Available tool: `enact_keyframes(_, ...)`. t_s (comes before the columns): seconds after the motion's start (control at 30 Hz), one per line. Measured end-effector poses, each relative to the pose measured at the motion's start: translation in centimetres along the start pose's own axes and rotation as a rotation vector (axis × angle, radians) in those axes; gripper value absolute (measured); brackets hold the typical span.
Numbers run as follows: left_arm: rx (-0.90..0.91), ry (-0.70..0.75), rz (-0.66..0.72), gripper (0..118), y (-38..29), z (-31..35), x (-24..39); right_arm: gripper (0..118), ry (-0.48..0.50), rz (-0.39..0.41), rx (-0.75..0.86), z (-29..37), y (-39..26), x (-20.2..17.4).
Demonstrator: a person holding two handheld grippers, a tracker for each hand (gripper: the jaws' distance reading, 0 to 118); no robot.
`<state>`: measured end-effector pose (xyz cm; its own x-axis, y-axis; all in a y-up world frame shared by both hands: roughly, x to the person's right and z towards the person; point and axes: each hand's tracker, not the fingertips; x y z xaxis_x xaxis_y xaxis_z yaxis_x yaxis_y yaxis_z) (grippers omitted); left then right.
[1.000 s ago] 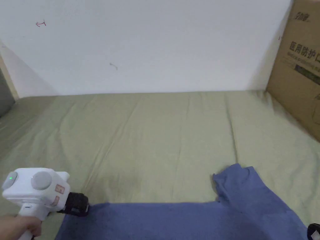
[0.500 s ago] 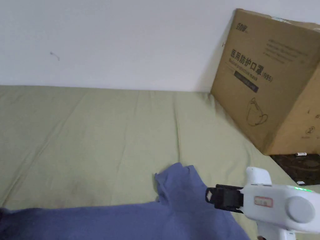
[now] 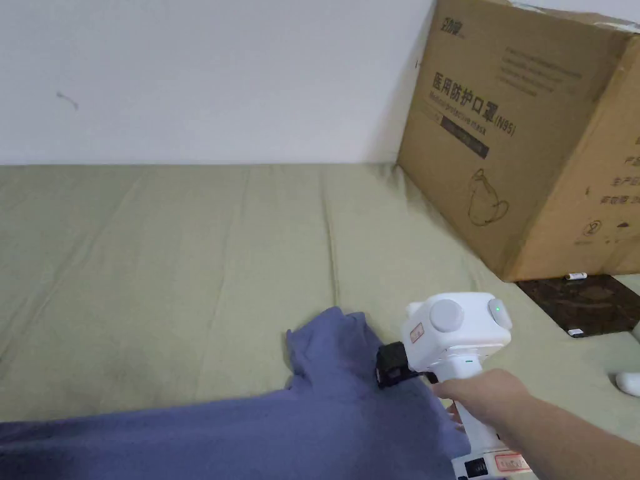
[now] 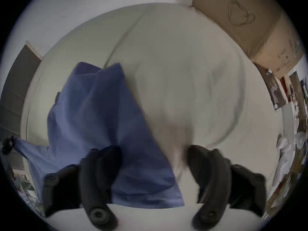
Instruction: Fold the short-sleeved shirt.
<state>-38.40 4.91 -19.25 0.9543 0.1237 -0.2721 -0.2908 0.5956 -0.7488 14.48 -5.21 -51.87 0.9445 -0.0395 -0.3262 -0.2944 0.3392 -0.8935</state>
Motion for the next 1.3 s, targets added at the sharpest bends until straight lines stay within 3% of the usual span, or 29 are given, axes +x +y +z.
enact_keyframes(0.03,-0.001,-0.011,0.016,2,0.0,0.2,-0.1,51,0.007,0.009,0.016,0.6,-0.3,-0.2)
enact_keyframes(0.07,0.005,-0.019,0.029,2,0.0,0.5,-0.1,0,0.018,0.025,0.036,1.3,-0.5,-0.2)
enact_keyframes(0.1,0.009,-0.033,0.050,2,0.0,0.7,-0.4,0,0.075,0.024,0.054,1.9,-0.6,0.0)
enact_keyframes(0.13,0.012,-0.037,0.062,2,0.0,1.1,-0.3,0,0.017,0.022,0.104,3.2,-0.8,-0.3)
enact_keyframes(0.27,0.013,-0.106,0.133,2,0.5,3.4,-0.5,0,0.180,-0.094,0.279,10.0,-2.0,1.5)
enact_keyframes(0.33,0.062,-0.100,0.132,2,0.9,5.8,-0.3,0,0.200,-0.087,0.356,14.4,-2.9,2.1)
enact_keyframes(0.43,0.177,-0.080,0.132,2,2.0,11.0,-0.2,0,0.240,-0.014,0.438,21.5,-4.6,2.0)
enact_keyframes(0.5,0.255,-0.102,0.163,2,2.7,14.9,-0.2,0,0.257,-0.017,0.492,25.8,-5.6,2.3)
enact_keyframes(0.87,0.523,-0.069,0.033,2,7.7,32.1,3.3,0,0.223,0.059,0.770,46.1,-6.5,0.2)
enact_keyframes(1.17,0.610,0.000,0.003,2,15.3,33.8,3.7,0,0.186,0.042,0.913,54.5,0.6,-2.0)
enact_keyframes(1.3,0.618,-0.006,0.045,2,18.9,32.2,3.7,0,0.121,0.050,0.966,55.6,5.1,-3.2)
